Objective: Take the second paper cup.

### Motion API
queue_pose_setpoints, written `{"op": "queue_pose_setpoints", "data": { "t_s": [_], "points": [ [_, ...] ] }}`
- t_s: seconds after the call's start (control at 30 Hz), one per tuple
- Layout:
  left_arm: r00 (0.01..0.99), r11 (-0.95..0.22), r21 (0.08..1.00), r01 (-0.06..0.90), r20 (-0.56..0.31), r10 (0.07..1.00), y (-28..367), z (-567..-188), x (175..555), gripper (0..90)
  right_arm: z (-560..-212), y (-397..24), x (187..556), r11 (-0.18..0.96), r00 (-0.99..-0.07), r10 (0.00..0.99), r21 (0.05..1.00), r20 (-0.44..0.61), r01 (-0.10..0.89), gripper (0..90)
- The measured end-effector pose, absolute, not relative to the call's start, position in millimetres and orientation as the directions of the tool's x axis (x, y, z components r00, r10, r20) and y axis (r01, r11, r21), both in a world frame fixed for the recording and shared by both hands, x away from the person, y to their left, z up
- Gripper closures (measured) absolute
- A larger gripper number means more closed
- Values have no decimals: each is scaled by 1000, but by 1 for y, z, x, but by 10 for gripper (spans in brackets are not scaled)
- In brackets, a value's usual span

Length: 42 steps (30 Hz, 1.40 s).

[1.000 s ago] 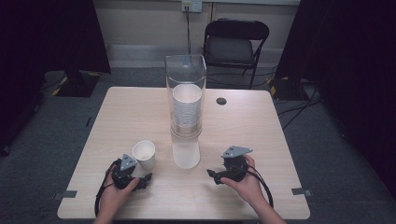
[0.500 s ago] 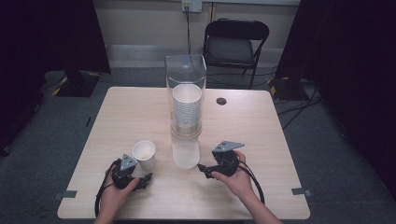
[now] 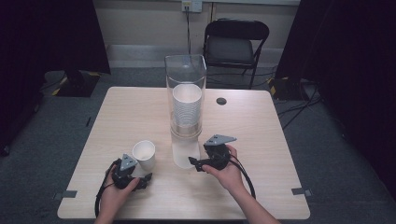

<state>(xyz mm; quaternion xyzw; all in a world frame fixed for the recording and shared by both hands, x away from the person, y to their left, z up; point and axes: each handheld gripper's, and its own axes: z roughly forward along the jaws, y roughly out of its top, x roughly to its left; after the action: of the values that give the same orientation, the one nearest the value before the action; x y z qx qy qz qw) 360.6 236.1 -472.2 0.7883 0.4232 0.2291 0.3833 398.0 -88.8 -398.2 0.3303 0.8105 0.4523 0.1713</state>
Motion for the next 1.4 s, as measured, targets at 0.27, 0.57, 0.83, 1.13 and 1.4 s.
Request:
{"op": "queue_pose_setpoints", "data": {
  "t_s": [0.27,0.57,0.83,1.13,1.4],
  "points": [
    [537,-348,798,492,36,843,236,-472,361,140,-390,-75,410,338,-724,689,871,30,357,163],
    [537,-348,798,492,37,843,236,-472,361,140,-385,-65,415,292,-729,684,909,19,297,197],
    [537,-347,798,492,36,843,236,-472,361,140,-372,-52,421,278,-721,693,926,-11,254,244],
    [537,-347,798,492,36,843,236,-472,361,140,-375,-53,422,264,-712,702,935,-17,238,350],
    [537,-348,799,490,37,843,236,-472,361,140,-381,-55,422,260,-719,694,945,-40,198,356]
  ]
}}
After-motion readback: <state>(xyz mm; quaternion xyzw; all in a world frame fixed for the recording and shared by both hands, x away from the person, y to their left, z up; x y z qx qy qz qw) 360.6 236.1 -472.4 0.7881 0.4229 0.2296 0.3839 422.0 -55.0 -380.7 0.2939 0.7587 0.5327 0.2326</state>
